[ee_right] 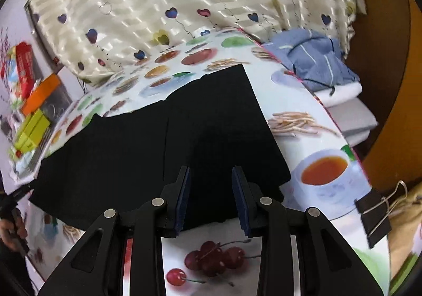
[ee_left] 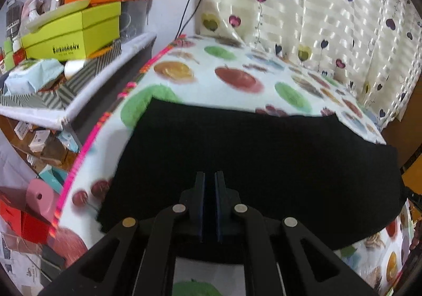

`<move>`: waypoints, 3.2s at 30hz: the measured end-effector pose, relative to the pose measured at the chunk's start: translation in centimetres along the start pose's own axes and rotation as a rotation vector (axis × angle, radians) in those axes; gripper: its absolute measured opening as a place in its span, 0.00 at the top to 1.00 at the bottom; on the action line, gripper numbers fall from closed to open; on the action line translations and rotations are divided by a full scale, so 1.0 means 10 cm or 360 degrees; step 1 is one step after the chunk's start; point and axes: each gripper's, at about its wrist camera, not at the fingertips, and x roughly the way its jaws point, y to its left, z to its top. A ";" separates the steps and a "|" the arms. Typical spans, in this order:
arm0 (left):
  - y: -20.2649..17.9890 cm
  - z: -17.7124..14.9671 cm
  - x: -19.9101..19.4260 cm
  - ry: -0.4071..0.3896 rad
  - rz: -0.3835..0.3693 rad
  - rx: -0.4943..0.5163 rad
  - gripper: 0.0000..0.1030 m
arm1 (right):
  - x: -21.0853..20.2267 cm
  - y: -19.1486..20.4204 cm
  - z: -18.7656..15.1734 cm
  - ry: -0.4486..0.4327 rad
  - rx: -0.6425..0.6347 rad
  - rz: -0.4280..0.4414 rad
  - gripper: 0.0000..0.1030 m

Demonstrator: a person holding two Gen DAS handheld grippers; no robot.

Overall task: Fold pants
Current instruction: 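Open both tools and release the folded pants, then grasp the folded pants edge with the left tool and lift it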

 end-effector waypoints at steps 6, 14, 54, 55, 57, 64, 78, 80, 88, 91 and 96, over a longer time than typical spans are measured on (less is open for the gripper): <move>-0.12 -0.12 -0.12 -0.0012 -0.0024 0.0020 0.92 | -0.10 0.23 0.00 -0.0021 -0.0112 -0.0041 0.68; -0.42 -0.25 -0.18 -0.0018 -0.0039 0.0130 0.92 | -0.01 0.77 -0.24 0.0049 -0.0430 0.0069 0.68; -0.74 -0.69 -0.42 0.0036 0.0142 0.0081 0.81 | -0.09 1.81 -0.80 0.0094 -0.0936 0.0305 0.56; -0.74 -0.69 -0.42 0.0037 0.0146 0.0076 0.81 | -0.10 1.82 -0.80 0.0091 -0.0940 0.0310 0.56; -0.72 -0.70 -0.43 0.0038 0.0156 0.0063 0.81 | -0.12 1.85 -0.80 0.0097 -0.0944 0.0326 0.56; -0.71 -0.73 -0.45 0.0031 0.0175 0.0078 0.80 | -0.09 1.85 -0.89 0.0170 -0.0965 0.0329 0.56; -0.22 -0.62 -0.49 0.0003 0.0165 -0.0205 0.59 | -0.09 1.83 -0.80 0.0141 -0.0959 0.0300 0.56; -0.13 -0.60 -0.49 -0.0007 0.0168 -0.0256 0.58 | -0.08 1.81 -0.76 0.0131 -0.0944 0.0290 0.56; 0.23 -0.45 -0.41 -0.0052 0.0235 -0.0391 0.51 | -0.05 1.76 -0.65 0.0107 -0.0914 0.0261 0.56; 0.29 -0.38 -0.34 -0.0064 0.0264 -0.0384 0.49 | -0.04 1.74 -0.62 0.0103 -0.0901 0.0257 0.56; 0.24 -0.30 -0.23 -0.0051 0.0364 -0.0318 0.41 | -0.01 1.73 -0.57 0.0096 -0.0886 0.0245 0.56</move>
